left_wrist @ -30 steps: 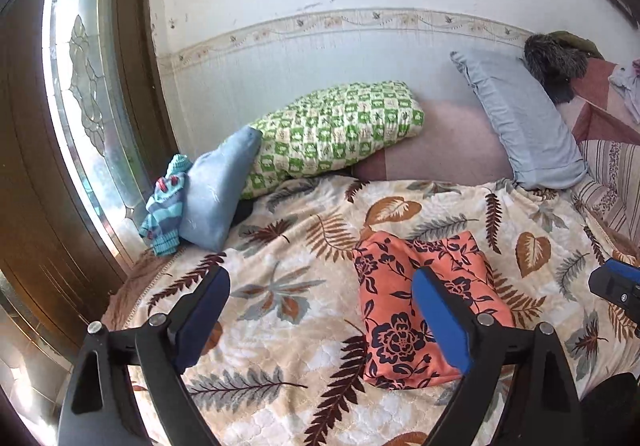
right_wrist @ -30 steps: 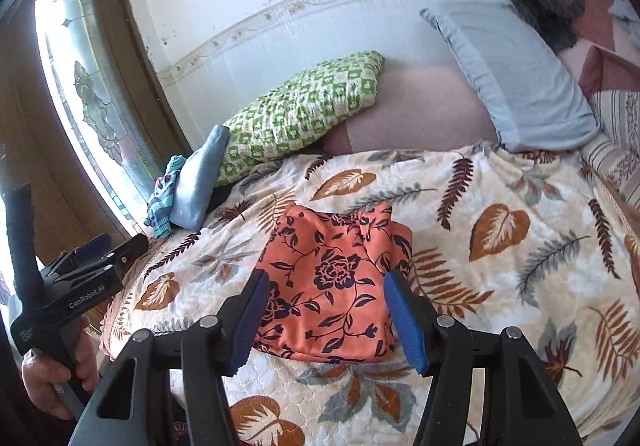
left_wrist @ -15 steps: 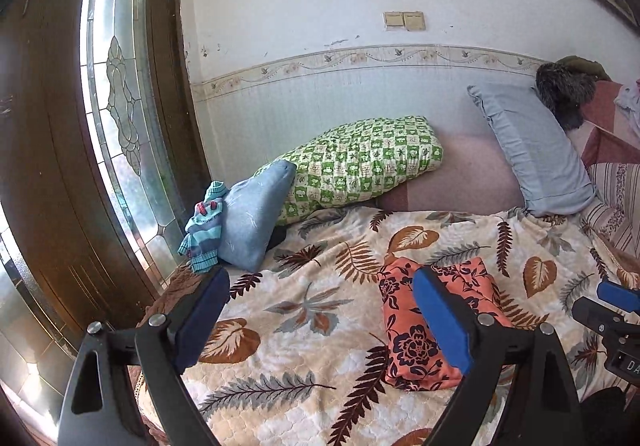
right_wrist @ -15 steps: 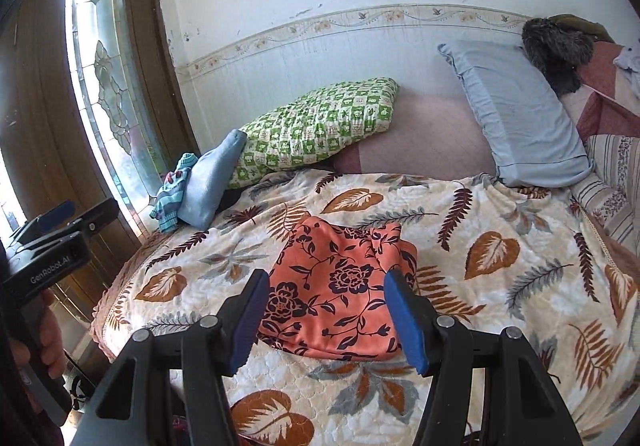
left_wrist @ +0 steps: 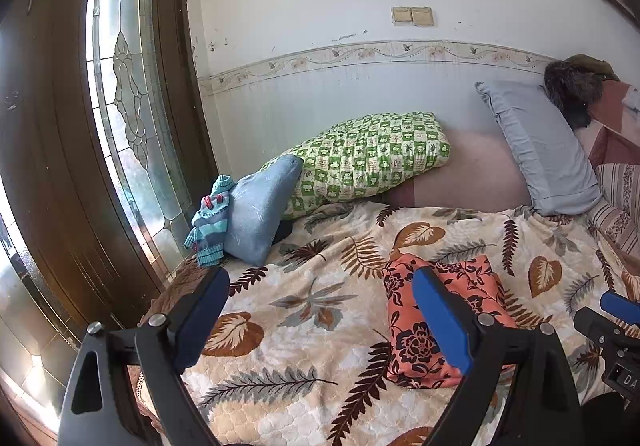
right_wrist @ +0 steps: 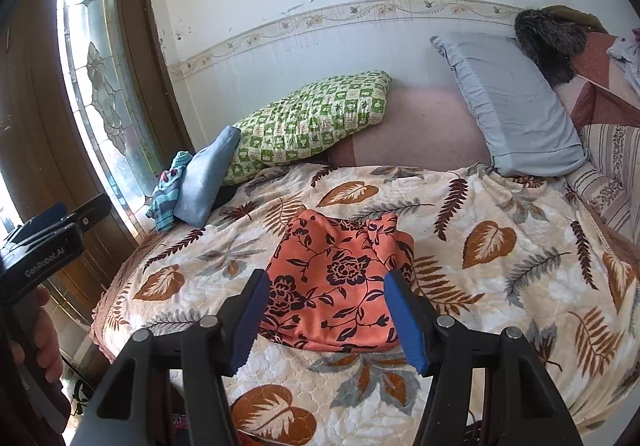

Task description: Fold small clothes

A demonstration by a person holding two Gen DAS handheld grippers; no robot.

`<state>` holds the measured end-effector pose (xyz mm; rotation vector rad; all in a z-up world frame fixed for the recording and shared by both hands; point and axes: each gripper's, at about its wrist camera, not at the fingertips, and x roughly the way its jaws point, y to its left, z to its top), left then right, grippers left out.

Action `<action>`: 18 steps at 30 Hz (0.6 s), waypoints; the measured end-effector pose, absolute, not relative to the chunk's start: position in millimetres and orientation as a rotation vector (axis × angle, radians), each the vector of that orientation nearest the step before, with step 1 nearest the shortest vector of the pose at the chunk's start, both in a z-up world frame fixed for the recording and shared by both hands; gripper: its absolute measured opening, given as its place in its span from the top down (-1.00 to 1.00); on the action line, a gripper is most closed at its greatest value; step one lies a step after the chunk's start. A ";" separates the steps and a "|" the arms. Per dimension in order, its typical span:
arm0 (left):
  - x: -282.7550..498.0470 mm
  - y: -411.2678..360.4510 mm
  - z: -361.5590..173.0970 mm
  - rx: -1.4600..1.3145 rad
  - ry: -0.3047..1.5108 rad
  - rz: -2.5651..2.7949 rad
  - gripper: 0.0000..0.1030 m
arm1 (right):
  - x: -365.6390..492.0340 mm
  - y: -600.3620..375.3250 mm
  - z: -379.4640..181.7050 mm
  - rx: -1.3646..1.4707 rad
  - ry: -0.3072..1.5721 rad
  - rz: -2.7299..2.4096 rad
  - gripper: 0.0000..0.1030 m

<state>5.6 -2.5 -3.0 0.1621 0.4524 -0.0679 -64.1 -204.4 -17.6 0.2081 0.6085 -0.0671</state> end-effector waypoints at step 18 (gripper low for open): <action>21.0 -4.4 -14.1 0.165 0.489 -0.042 -0.81 | -56.9 -202.1 -22.1 0.186 0.597 -0.074 -0.23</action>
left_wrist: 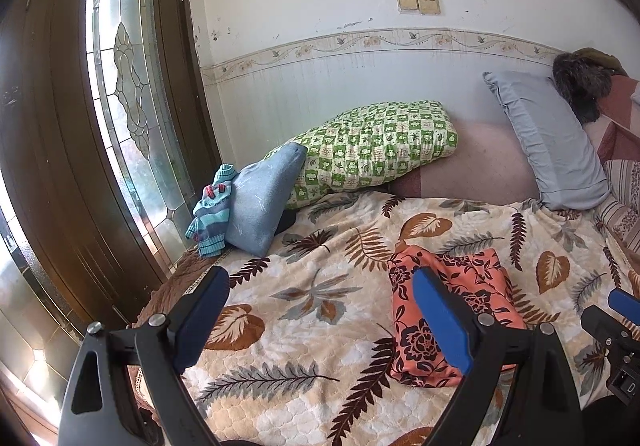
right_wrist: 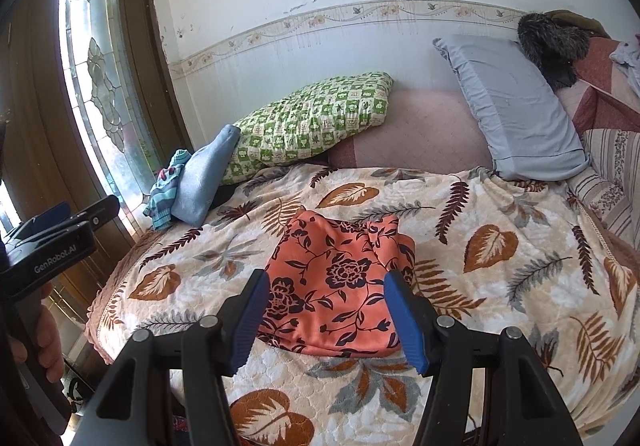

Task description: Fold small clothes

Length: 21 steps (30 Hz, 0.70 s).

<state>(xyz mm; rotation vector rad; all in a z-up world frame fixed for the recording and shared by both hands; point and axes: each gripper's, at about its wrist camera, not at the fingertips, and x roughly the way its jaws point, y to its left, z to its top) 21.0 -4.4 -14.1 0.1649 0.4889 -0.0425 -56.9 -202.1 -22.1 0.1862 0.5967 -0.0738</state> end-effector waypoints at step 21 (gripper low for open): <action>10.2 15.0 -10.7 0.133 0.481 -0.033 -0.81 | -60.2 -188.0 -15.8 0.144 0.592 -0.062 -0.23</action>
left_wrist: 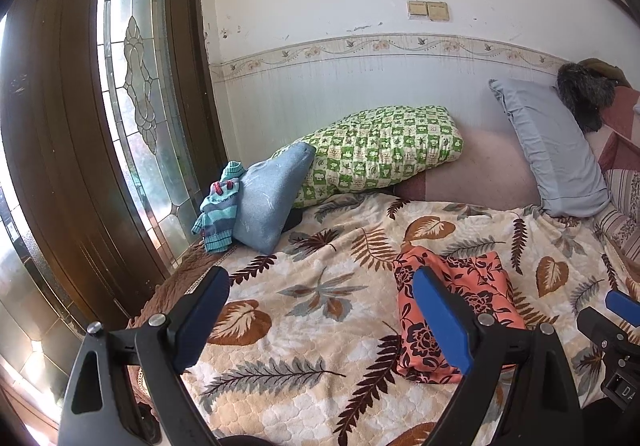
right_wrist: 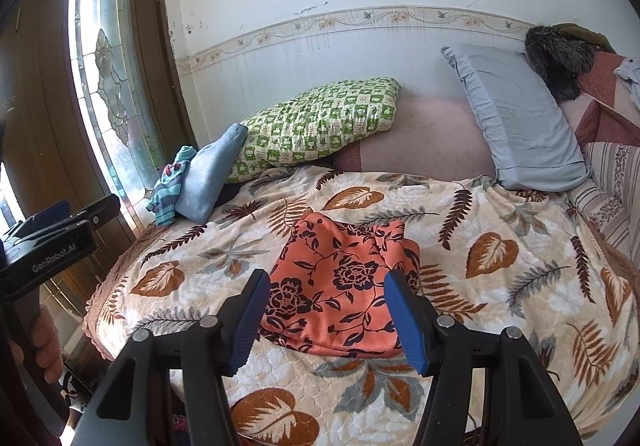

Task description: Fold small clothes

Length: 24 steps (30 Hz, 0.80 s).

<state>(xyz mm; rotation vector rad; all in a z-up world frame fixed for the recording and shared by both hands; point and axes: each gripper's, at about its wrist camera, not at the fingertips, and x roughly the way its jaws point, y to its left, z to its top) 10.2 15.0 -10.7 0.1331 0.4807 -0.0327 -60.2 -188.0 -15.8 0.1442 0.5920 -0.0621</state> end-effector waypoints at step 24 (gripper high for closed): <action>4.9 15.1 -10.9 0.116 0.475 -0.095 -0.81 | -49.7 -186.8 -14.1 0.127 0.588 -0.069 -0.23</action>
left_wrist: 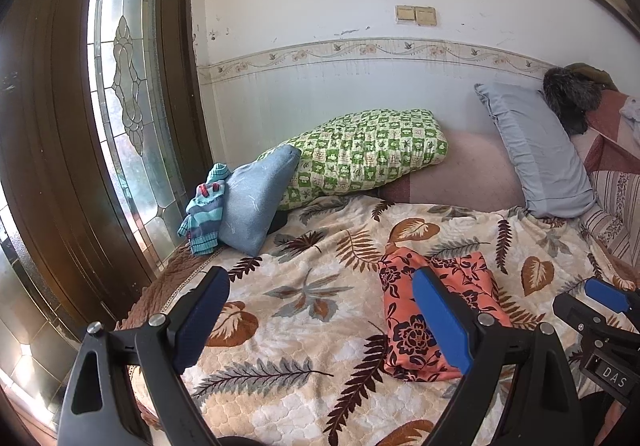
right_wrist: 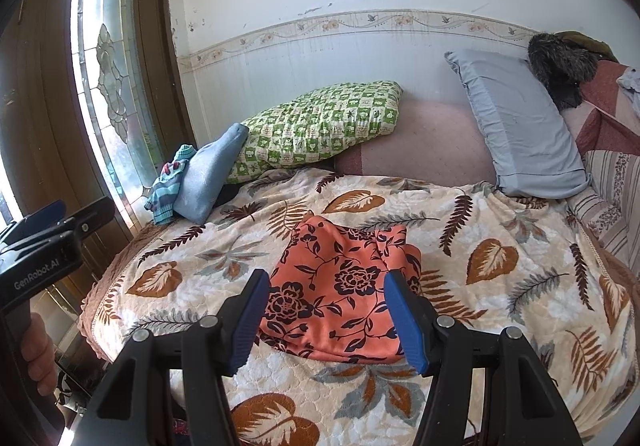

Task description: Fold small clothes

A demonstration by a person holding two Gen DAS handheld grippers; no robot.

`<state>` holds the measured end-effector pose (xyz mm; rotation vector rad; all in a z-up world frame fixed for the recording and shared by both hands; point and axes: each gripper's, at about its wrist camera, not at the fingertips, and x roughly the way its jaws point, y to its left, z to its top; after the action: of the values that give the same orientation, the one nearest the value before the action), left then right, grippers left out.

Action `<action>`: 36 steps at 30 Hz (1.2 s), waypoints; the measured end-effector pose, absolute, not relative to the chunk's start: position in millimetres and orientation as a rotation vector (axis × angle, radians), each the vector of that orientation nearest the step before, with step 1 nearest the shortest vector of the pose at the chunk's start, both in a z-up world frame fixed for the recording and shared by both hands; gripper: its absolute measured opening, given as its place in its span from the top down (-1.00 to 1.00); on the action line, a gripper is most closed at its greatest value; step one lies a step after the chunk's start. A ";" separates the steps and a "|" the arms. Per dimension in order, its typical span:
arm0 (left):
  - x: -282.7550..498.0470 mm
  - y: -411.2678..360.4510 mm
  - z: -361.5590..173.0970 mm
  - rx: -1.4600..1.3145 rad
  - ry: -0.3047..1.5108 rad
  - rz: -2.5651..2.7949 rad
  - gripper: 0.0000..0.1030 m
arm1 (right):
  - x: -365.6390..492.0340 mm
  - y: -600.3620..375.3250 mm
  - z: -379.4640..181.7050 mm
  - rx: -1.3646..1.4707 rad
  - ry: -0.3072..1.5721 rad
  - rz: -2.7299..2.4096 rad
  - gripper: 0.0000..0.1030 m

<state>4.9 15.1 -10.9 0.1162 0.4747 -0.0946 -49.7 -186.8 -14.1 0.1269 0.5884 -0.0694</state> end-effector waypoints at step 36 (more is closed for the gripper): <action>24.8 11.9 -27.1 0.068 0.512 -0.172 -0.81 | -37.5 -183.5 -25.2 0.096 0.598 -0.097 -0.23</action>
<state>24.8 11.9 -27.1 0.0684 0.5122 -0.1716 -37.5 -183.5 -25.2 0.0958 0.5978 -0.0975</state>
